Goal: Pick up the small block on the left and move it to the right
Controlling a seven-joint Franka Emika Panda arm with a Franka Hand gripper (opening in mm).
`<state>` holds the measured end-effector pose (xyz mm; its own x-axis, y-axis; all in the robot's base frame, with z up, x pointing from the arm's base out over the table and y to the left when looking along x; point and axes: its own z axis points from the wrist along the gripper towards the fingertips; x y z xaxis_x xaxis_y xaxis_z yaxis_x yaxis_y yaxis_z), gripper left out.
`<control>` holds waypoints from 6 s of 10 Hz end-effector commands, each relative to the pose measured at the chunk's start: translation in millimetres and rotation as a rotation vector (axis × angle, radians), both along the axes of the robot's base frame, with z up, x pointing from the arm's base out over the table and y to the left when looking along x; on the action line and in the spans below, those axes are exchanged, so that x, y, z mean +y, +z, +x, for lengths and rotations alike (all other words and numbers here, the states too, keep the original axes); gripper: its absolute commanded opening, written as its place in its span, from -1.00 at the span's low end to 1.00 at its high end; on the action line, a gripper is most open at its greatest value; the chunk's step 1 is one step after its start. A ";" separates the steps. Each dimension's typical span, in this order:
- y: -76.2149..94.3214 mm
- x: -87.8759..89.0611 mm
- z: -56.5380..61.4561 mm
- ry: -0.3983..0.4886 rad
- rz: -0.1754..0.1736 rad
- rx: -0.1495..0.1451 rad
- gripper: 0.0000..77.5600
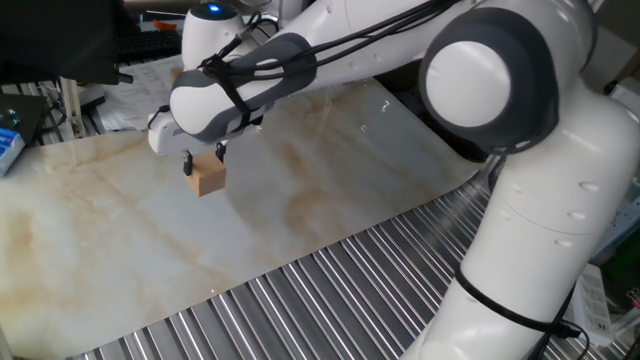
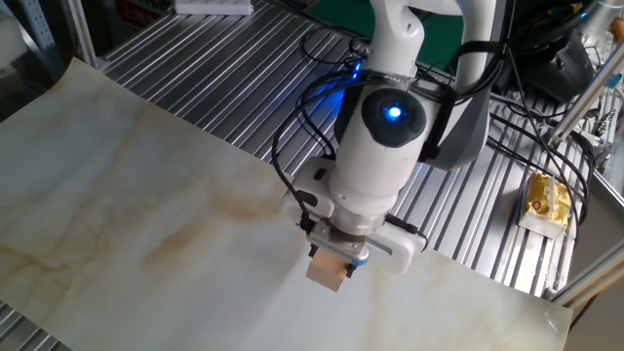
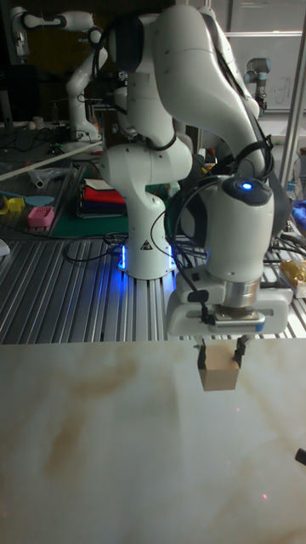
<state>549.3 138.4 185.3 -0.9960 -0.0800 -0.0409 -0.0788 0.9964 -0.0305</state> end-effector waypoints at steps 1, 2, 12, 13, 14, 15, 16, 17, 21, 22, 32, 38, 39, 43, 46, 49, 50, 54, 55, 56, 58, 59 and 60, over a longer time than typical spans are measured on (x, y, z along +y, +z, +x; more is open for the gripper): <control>-3.5 -2.0 8.4 -0.010 0.000 -0.003 -0.97; -7.9 -2.5 12.6 -0.016 -0.001 -0.008 -0.97; -14.6 -6.7 26.1 -0.034 0.022 -0.001 -0.97; -15.1 -6.7 26.2 -0.035 0.022 -0.002 -0.97; -19.6 -6.1 27.3 -0.042 0.024 -0.007 -0.97; -26.5 -5.4 28.8 -0.048 0.023 -0.015 -0.97; -29.8 -5.1 29.4 -0.050 0.023 -0.016 -0.97; -35.9 -4.6 30.6 -0.053 0.023 -0.023 -0.97; -45.5 -4.4 32.2 -0.060 0.020 -0.023 -0.97; -45.7 -4.8 32.6 -0.060 0.019 -0.019 -0.97; -47.4 -6.3 33.5 -0.051 0.012 -0.013 -0.97; -50.1 -3.9 29.2 -0.081 0.007 -0.016 -0.97; -50.1 -4.0 29.3 -0.089 0.009 -0.011 -0.97; -50.1 -4.0 29.3 -0.085 0.011 -0.017 -0.97; -50.1 -4.0 29.3 -0.086 0.007 -0.004 -0.97; -50.1 -4.0 29.3 -0.081 0.006 0.029 -0.97; -50.1 -4.0 29.3 -0.087 0.007 0.028 -0.97; -50.3 -3.9 29.3 -0.115 0.021 0.004 -0.97; -50.4 -3.9 29.3 -0.107 0.021 -0.005 -0.97; -50.4 -3.9 29.4 -0.108 0.025 -0.009 -0.97; -50.9 -3.7 29.3 -0.099 0.024 -0.004 -0.97; -51.3 -3.6 29.6 -0.100 0.024 0.001 -0.97; -57.8 -1.9 32.4 -0.105 0.022 0.002 -0.97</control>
<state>578.2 135.0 131.7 -0.9991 0.0218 -0.0370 0.0221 0.9997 -0.0073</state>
